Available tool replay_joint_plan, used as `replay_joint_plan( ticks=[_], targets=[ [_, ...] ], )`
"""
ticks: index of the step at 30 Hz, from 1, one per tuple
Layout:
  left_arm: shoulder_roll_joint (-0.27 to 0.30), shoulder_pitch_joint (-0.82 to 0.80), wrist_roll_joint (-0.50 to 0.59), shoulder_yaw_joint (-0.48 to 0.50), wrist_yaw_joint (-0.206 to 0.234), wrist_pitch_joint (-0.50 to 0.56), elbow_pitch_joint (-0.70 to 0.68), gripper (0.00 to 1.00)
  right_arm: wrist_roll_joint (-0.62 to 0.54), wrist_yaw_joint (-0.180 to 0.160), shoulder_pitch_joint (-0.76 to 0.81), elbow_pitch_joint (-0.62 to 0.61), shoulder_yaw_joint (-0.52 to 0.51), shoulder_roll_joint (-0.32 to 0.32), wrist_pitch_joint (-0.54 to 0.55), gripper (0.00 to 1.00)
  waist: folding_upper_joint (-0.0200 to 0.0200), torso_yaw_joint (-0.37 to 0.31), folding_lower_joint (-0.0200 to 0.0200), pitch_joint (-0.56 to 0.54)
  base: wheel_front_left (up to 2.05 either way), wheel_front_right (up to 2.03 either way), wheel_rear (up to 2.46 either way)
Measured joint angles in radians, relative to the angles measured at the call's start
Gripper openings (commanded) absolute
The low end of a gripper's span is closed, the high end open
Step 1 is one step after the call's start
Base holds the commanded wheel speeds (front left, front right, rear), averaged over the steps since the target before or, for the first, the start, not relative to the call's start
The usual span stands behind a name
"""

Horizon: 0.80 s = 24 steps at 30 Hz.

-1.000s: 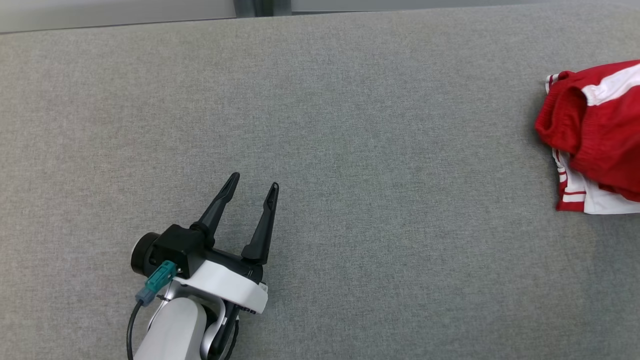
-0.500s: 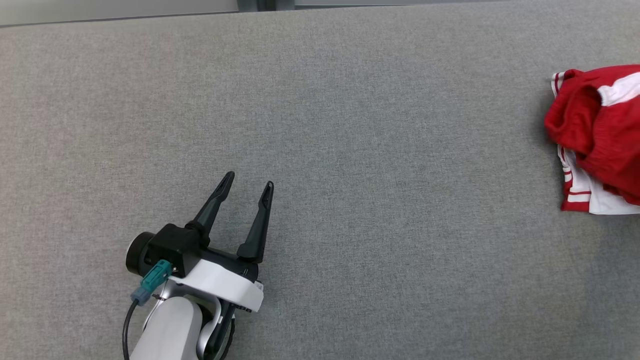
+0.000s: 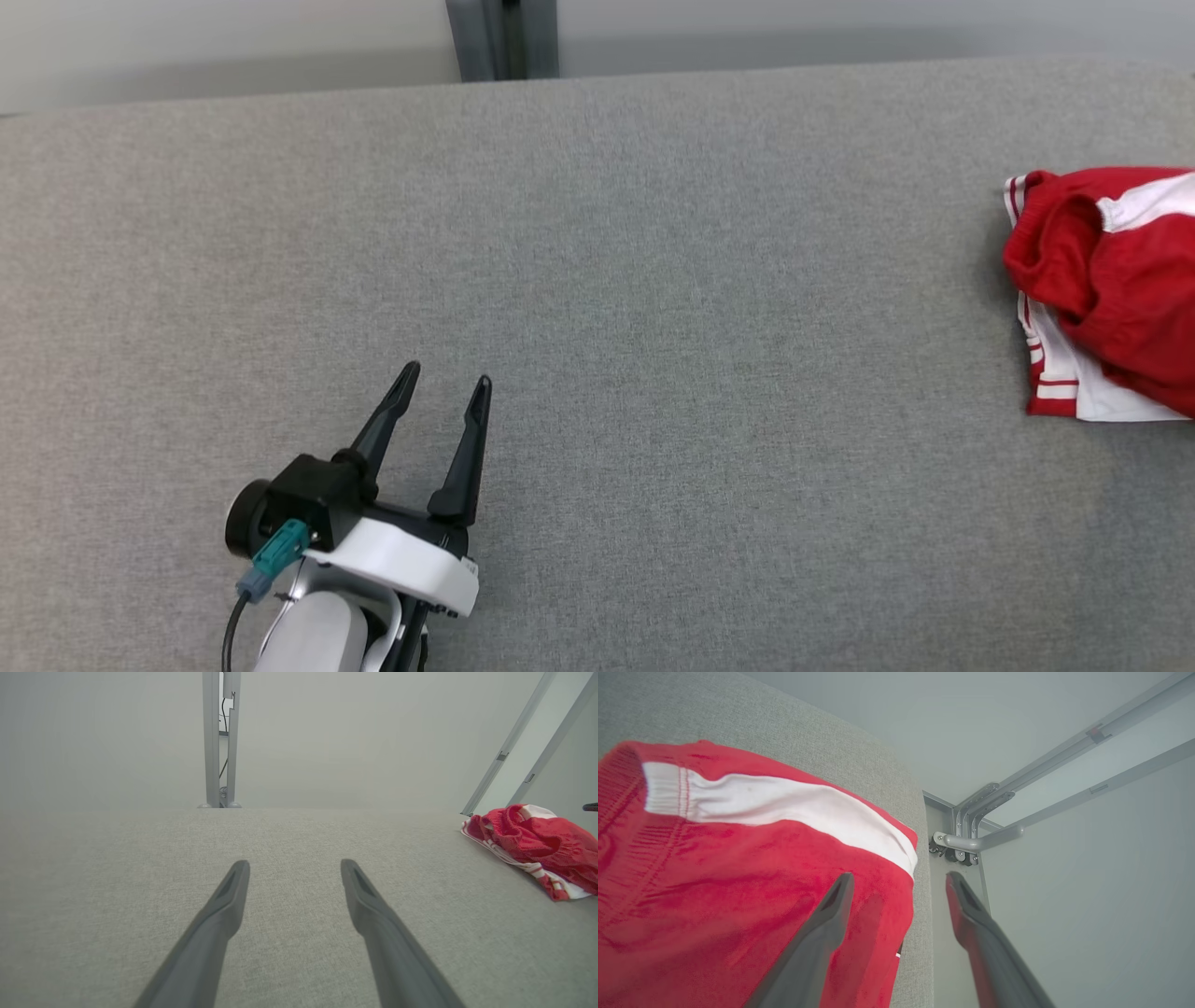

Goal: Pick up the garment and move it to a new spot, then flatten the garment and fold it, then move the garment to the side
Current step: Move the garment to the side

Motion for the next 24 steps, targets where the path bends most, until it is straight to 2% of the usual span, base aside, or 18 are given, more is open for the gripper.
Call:
replay_joint_plan(
  ticks=[6,10,15,24],
  targets=[
    [0.0,0.04,-0.009,0.006,0.011,0.0,0.004,1.0,-0.027,0.0,-0.042,0.003,-0.005,-0.011,0.001,1.0,0.0,0.006,0.0,-0.054,0.0,0.0,0.0],
    [0.0,0.067,-0.016,0.011,0.023,0.0,0.003,1.0,-0.023,0.0,-0.053,-0.019,-0.025,0.032,-0.049,1.0,0.0,0.01,0.0,-0.097,0.0,0.0,0.0],
    [0.0,0.088,-0.015,0.024,0.033,0.0,-0.004,1.0,0.049,0.0,0.002,-0.122,-0.07,0.109,-0.128,1.0,0.0,0.019,0.0,-0.156,0.0,0.0,0.0],
    [0.0,0.139,-0.003,0.065,0.052,0.0,-0.019,1.0,0.126,0.0,0.172,-0.337,-0.141,0.135,-0.228,1.0,0.0,0.054,0.0,-0.251,0.0,0.0,0.0]
  ],
)
